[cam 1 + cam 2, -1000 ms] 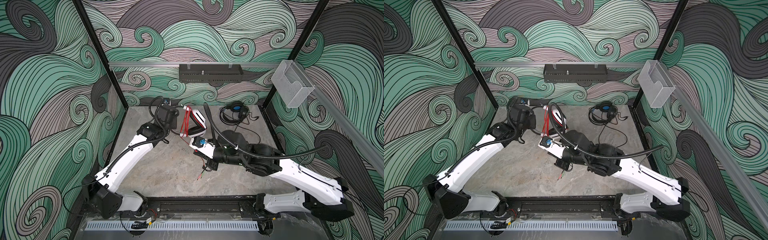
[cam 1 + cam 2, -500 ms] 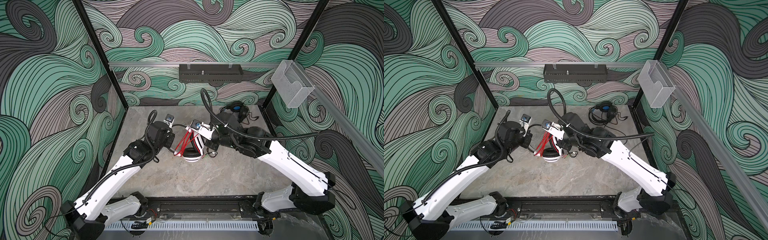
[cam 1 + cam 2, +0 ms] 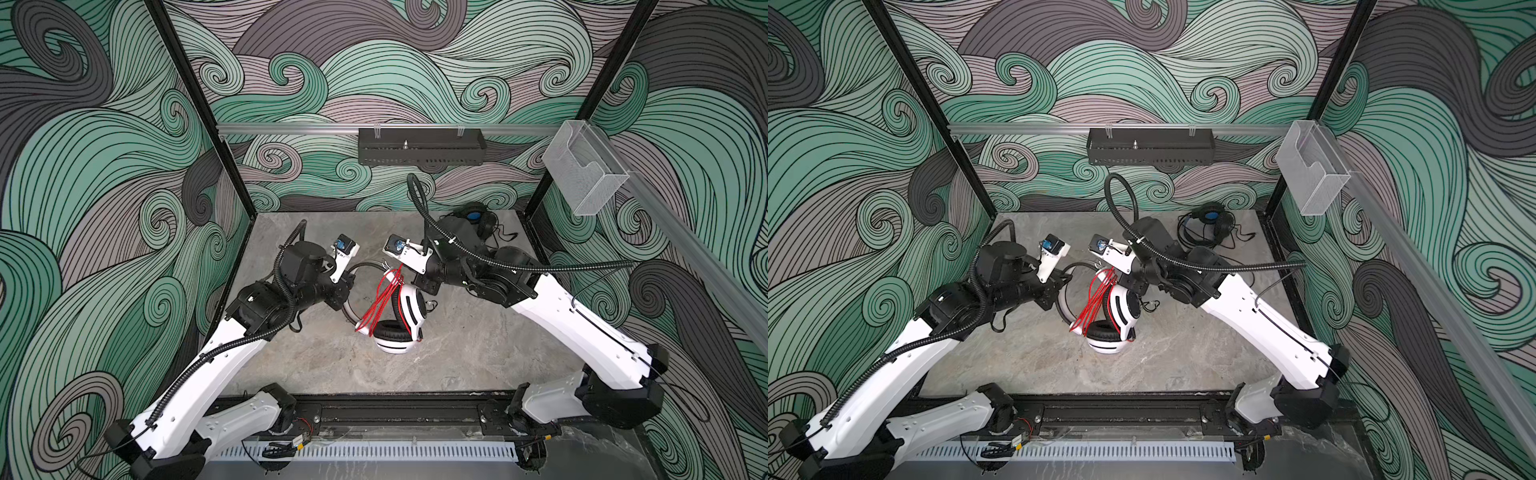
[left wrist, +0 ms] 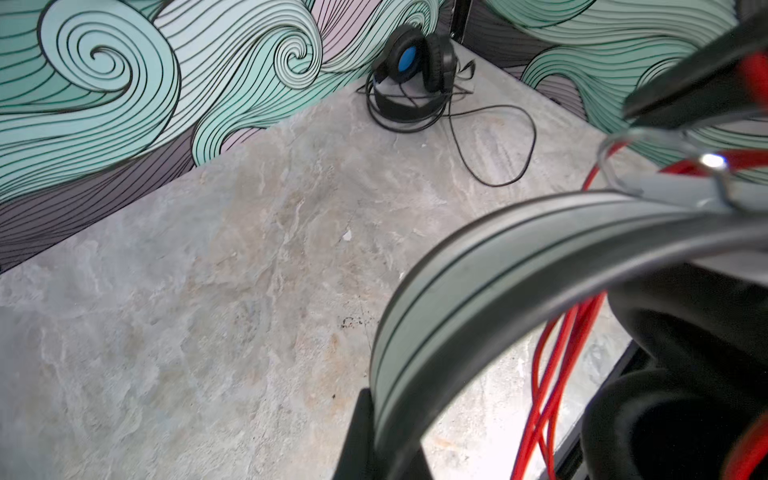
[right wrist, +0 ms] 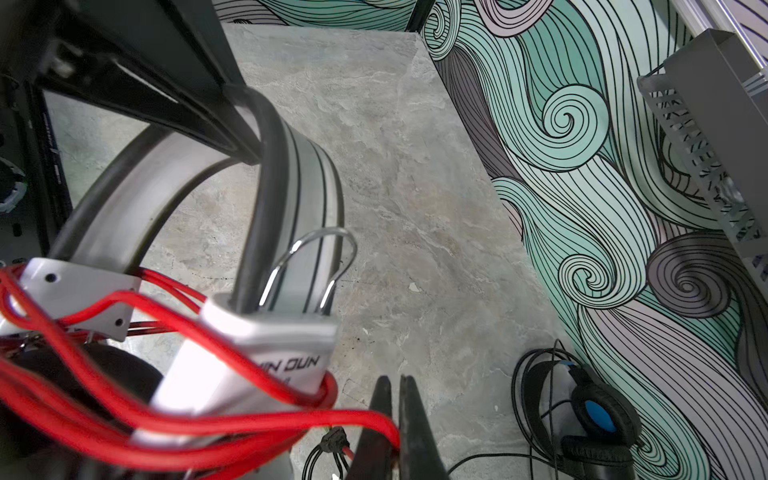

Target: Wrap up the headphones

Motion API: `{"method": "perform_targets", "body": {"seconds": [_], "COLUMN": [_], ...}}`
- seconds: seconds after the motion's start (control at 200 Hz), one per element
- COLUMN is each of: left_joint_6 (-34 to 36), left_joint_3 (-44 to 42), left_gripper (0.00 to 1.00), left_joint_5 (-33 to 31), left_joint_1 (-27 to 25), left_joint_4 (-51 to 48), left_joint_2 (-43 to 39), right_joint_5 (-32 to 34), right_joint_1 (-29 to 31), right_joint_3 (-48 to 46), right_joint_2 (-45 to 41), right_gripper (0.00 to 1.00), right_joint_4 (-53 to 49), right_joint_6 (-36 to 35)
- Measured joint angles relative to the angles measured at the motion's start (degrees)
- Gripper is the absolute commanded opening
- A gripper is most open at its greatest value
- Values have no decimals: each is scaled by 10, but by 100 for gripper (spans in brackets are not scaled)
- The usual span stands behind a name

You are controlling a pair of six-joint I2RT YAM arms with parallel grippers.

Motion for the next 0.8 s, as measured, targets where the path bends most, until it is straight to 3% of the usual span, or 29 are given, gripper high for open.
{"method": "perform_targets", "body": {"seconds": [0.115, 0.5, 0.801], "left_joint_6": [-2, -35, -70], "left_joint_3": [32, 115, 163], "left_gripper": [0, 0, 0], "left_joint_5": [17, 94, 123], "left_joint_1": [0, -1, -1], "left_joint_4": [-24, -31, -22], "left_joint_2": [9, 21, 26], "right_joint_5": [-28, -147, -251], "right_joint_1": [-11, -101, -117], "right_joint_3": [-34, -172, -236], "right_joint_2": [-28, -127, -151], "right_gripper": [1, 21, 29], "right_joint_4": [29, 177, 273], "right_joint_6": [10, 84, 142]}}
